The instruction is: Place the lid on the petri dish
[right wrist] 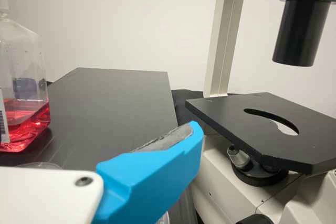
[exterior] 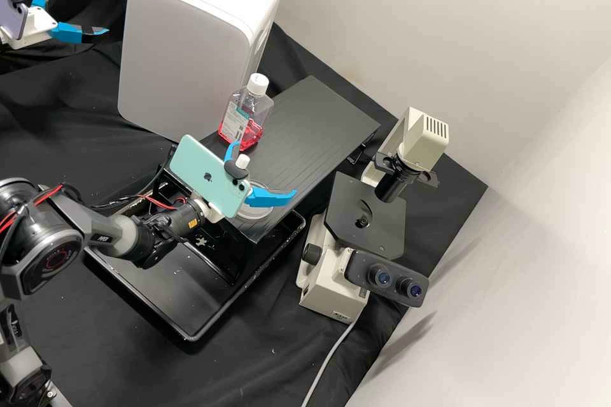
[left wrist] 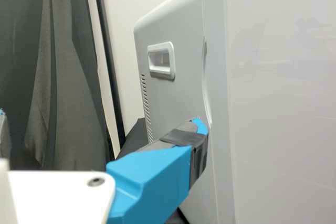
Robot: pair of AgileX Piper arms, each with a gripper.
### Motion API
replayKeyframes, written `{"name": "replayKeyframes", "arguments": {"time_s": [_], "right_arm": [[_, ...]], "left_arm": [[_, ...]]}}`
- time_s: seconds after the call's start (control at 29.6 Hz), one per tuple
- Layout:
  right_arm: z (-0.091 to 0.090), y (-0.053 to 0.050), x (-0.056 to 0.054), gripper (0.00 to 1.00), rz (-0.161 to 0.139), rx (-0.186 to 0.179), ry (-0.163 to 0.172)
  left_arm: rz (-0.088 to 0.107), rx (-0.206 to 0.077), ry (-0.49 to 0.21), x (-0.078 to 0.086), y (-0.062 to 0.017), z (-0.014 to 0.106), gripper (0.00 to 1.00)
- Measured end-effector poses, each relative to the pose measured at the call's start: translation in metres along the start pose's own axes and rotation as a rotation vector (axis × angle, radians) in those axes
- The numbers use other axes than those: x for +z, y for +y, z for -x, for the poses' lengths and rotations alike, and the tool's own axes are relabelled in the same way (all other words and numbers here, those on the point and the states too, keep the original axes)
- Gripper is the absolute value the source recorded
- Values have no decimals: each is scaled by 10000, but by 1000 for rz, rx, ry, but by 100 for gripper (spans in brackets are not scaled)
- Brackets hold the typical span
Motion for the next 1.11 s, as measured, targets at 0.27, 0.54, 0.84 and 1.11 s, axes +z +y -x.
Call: {"name": "replayKeyframes", "arguments": {"time_s": [0.27,0.54,0.84,1.11], "right_arm": [[0,0,0,100,0,0,0],[0,0,0,100,0,0,0],[0,0,0,100,0,0,0],[0,0,0,100,0,0,0]], "left_arm": [[0,0,0,0,0,0,100],[7,-3,-8,43,-11,0,100],[86,-70,-145,511,-155,0,100],[100,-168,-359,822,-529,221,100]]}}
